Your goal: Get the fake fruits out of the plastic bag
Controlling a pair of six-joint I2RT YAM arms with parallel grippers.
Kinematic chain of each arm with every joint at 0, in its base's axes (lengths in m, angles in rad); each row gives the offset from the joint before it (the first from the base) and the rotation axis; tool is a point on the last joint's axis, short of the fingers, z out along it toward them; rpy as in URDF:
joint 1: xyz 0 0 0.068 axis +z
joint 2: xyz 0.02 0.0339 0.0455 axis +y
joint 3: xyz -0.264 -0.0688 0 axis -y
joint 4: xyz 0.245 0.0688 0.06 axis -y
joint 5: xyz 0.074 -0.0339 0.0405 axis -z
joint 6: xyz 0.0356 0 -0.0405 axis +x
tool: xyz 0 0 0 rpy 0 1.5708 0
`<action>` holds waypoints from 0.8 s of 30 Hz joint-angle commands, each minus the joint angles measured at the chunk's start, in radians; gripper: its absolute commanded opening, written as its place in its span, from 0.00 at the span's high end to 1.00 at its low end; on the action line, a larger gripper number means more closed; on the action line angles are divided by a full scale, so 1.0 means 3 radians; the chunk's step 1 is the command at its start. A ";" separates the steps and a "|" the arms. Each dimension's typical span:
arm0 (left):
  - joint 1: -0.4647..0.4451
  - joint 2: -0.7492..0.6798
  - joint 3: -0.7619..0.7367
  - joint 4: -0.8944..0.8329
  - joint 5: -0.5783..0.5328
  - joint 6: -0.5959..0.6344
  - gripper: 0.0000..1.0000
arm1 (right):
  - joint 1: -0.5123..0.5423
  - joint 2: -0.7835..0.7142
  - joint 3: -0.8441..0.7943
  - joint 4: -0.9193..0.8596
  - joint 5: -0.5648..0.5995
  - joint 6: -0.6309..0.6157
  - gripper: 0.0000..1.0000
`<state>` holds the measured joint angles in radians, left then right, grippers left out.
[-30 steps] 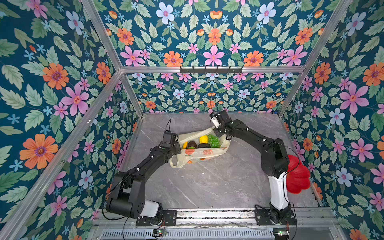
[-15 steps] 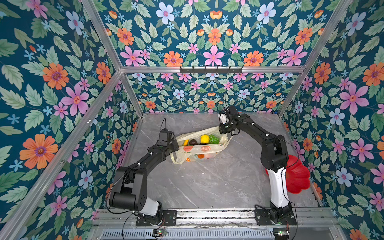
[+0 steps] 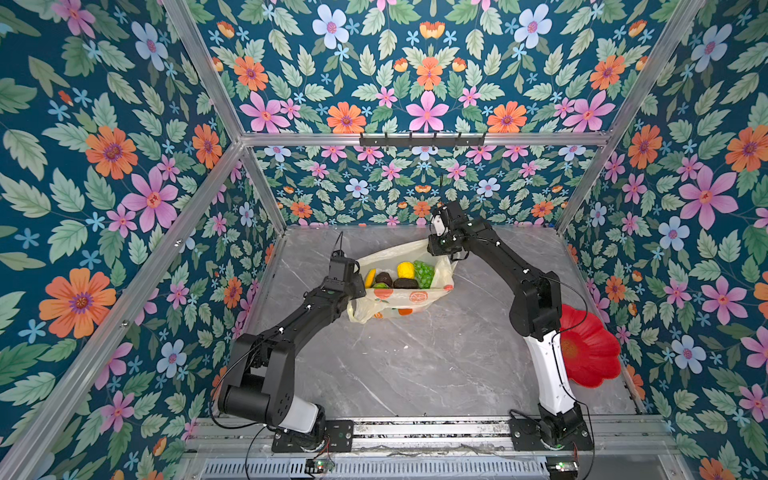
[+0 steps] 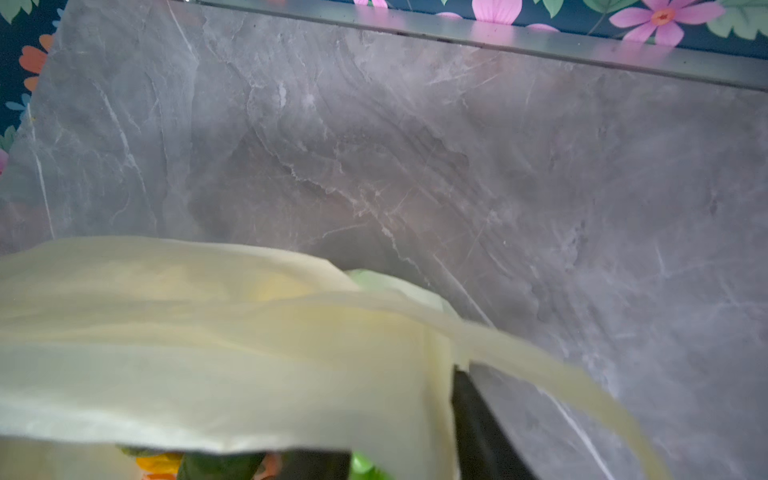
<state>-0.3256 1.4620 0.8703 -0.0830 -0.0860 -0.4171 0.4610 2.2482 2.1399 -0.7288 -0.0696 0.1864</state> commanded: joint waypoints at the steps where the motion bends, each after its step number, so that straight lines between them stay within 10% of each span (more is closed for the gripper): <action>1: -0.0099 -0.0122 -0.0150 0.0011 -0.0209 0.0008 0.96 | 0.0042 -0.0323 -0.0461 0.0135 0.0334 0.0161 0.27; 10: -0.0350 -0.0091 -0.0328 -0.0081 -0.0337 0.0061 0.93 | 0.0225 -0.0781 -0.1450 0.0361 0.0623 0.0446 0.17; 24: -0.0368 0.0053 -0.0539 -0.0115 -0.0430 -0.0271 0.86 | 0.0233 -0.1123 -0.2652 0.0947 0.0575 0.0826 0.81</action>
<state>-0.4381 1.4635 0.7086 -0.1074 -0.2035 -0.4686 0.5308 1.9148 1.3735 -0.5125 0.1062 0.3912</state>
